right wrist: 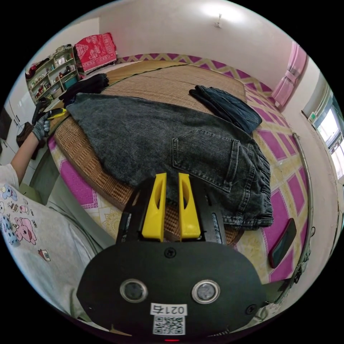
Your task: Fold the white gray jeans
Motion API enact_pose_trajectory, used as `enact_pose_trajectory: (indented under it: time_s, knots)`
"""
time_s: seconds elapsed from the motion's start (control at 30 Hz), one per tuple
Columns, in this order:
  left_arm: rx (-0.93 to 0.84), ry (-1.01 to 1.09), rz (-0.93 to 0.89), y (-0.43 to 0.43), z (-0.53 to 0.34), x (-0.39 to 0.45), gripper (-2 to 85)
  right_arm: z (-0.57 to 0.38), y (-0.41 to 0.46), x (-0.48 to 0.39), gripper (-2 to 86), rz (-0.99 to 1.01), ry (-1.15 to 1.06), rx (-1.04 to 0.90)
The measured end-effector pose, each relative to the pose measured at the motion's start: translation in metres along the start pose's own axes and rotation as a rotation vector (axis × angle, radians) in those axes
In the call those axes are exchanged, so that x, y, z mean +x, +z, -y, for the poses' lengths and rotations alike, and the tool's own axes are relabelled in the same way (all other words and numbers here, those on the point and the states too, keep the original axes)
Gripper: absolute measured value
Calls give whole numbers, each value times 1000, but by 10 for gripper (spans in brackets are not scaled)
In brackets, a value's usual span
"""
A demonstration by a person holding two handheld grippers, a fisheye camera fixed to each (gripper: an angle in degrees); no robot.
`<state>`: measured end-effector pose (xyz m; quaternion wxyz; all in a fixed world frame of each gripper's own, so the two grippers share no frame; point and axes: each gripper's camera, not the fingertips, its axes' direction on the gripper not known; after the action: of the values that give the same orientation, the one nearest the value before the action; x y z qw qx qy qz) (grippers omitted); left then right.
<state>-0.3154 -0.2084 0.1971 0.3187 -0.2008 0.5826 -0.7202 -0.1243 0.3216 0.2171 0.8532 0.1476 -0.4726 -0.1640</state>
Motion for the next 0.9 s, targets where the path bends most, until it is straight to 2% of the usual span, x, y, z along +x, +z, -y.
enact_pose_trajectory:
  time_s: [0.07,0.17,0.3,0.43,0.5,0.6,0.73,0.9]
  knots:
    - [5,-111,-77,12,6,-21,112,-2,-1,7,61,5,11,-3]
    - [28,-167,-131,25,11,-32,101,-5,-4,17,61,19,28,-1]
    - [30,-196,-174,41,12,-39,70,-9,-9,31,60,25,44,-4]
    - [25,-217,-327,60,4,-43,6,-12,-13,45,59,25,57,-8]
    - [65,-150,-294,50,2,-20,-2,-16,-19,58,57,34,76,1]
    - [132,35,-239,26,-1,52,-7,-22,-27,77,55,43,106,19]
    - [183,383,-189,13,-28,203,-8,-30,-37,98,53,57,137,44]
    - [93,722,-189,77,-103,372,-8,-43,-46,123,51,90,178,76]
